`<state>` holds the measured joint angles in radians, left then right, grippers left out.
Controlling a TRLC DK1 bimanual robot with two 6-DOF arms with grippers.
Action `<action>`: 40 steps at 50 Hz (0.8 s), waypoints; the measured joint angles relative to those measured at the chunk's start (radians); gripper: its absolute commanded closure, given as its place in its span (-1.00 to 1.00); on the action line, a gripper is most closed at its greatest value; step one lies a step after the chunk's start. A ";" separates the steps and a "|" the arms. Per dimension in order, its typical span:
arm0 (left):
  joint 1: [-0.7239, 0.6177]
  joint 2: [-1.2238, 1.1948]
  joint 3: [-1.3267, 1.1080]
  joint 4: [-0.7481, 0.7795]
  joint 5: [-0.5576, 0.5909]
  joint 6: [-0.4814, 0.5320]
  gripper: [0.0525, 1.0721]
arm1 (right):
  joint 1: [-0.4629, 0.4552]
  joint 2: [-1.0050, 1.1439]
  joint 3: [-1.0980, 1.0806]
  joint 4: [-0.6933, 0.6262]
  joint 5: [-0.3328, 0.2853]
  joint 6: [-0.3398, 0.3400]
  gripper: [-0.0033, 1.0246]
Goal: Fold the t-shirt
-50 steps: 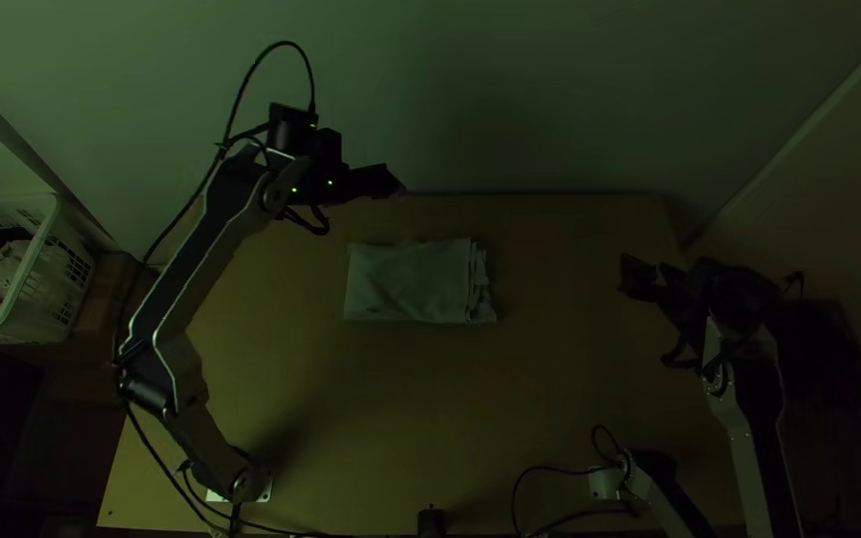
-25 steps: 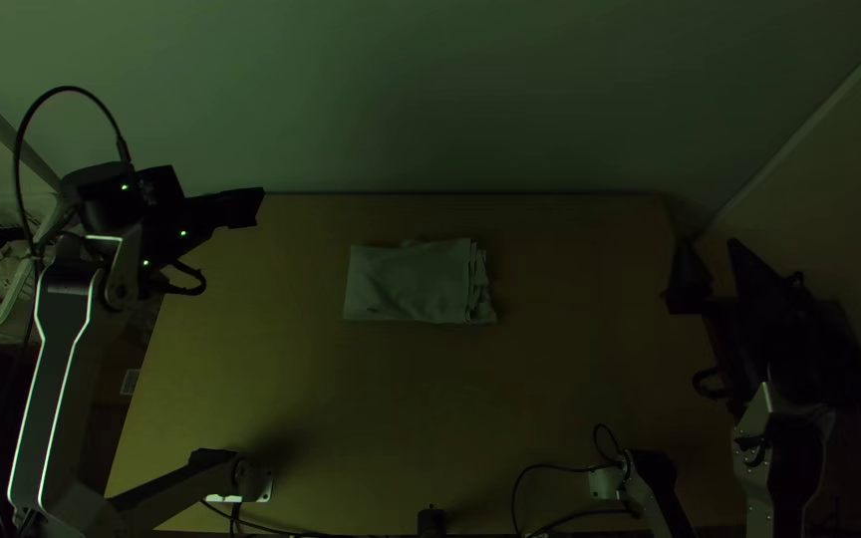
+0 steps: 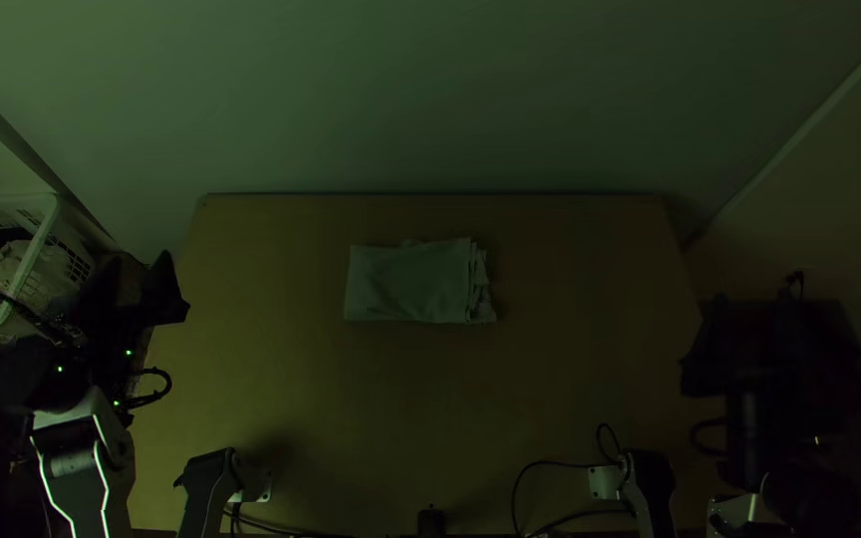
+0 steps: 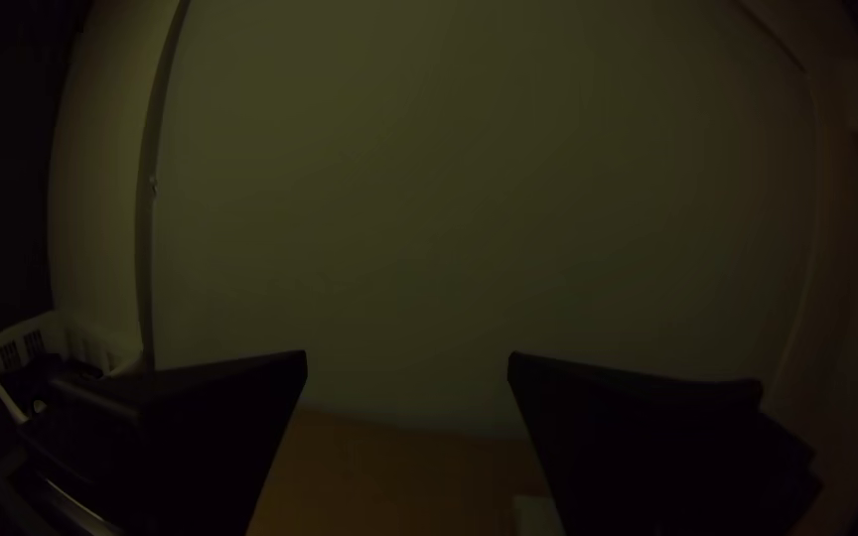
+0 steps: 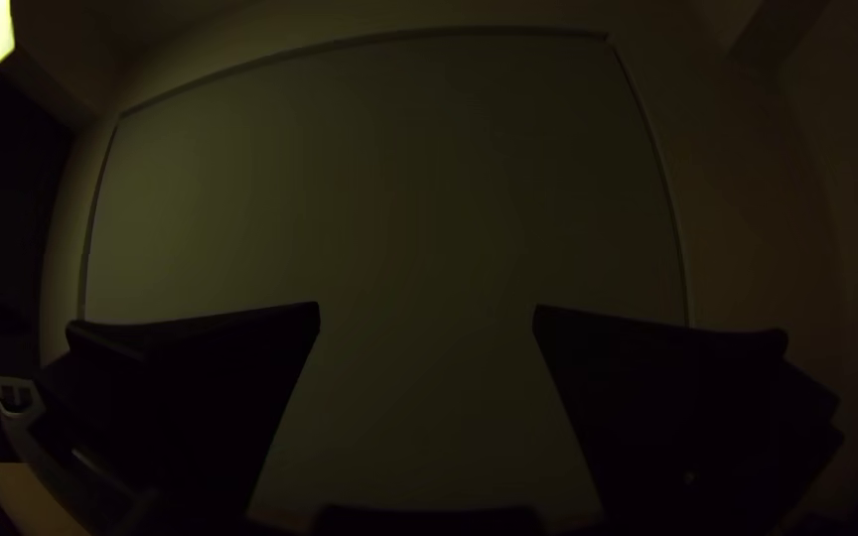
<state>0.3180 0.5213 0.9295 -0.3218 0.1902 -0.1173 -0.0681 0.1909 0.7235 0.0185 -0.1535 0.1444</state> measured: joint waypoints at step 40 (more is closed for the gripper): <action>0.024 -0.512 -0.790 0.249 0.000 0.045 -0.91 | -0.046 -0.188 -0.593 0.053 0.034 0.019 -0.92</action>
<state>0.3424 0.0093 0.1394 -0.0727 0.1902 -0.0719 -0.1139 0.0032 0.1303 0.0715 -0.1192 0.1635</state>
